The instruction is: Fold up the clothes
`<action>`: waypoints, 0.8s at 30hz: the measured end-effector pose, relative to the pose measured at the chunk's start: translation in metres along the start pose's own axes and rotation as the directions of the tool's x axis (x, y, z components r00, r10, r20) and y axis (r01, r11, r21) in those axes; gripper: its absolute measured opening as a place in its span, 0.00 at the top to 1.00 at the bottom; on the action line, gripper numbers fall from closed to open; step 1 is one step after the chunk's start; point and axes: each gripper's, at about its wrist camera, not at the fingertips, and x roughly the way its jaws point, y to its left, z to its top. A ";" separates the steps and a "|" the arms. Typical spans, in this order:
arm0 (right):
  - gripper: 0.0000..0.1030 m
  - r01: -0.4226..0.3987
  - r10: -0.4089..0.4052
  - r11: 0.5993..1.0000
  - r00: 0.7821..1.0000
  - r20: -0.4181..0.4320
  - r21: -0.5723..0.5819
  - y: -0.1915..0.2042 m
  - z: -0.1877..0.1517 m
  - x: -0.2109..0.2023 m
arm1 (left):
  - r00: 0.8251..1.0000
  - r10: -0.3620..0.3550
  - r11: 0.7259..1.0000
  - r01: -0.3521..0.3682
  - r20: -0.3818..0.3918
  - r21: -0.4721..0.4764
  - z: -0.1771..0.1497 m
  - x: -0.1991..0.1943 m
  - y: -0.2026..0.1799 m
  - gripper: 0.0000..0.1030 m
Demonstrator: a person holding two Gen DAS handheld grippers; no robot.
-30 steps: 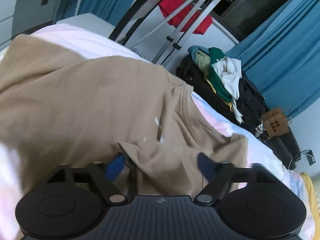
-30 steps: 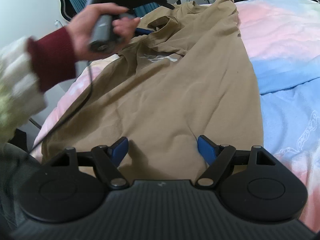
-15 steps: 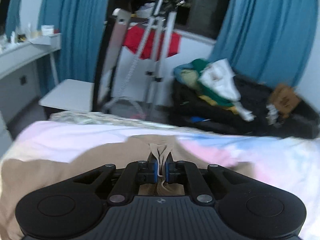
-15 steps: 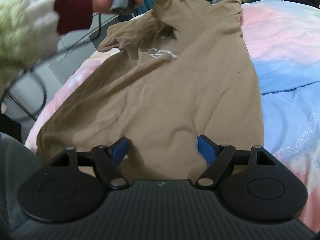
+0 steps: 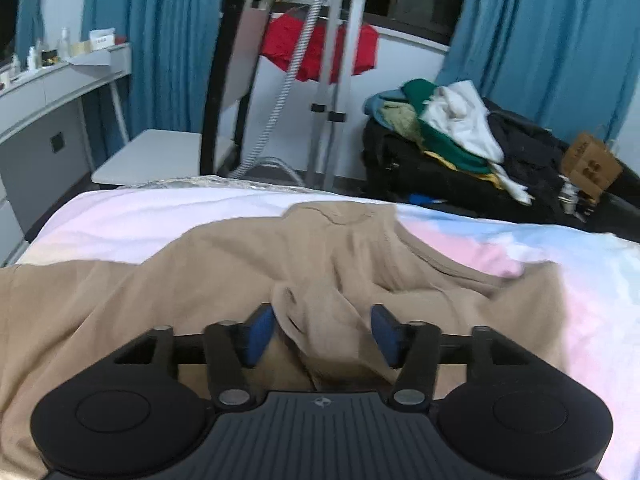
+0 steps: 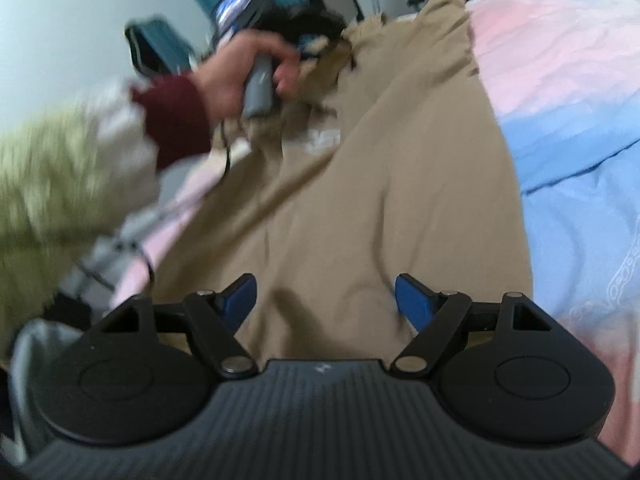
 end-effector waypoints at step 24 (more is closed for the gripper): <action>0.23 0.212 -0.165 0.966 0.945 0.281 -0.146 0.051 0.030 -0.049 | 0.977 -0.123 0.985 0.099 0.172 0.142 -0.185 -0.298 -0.005 0.04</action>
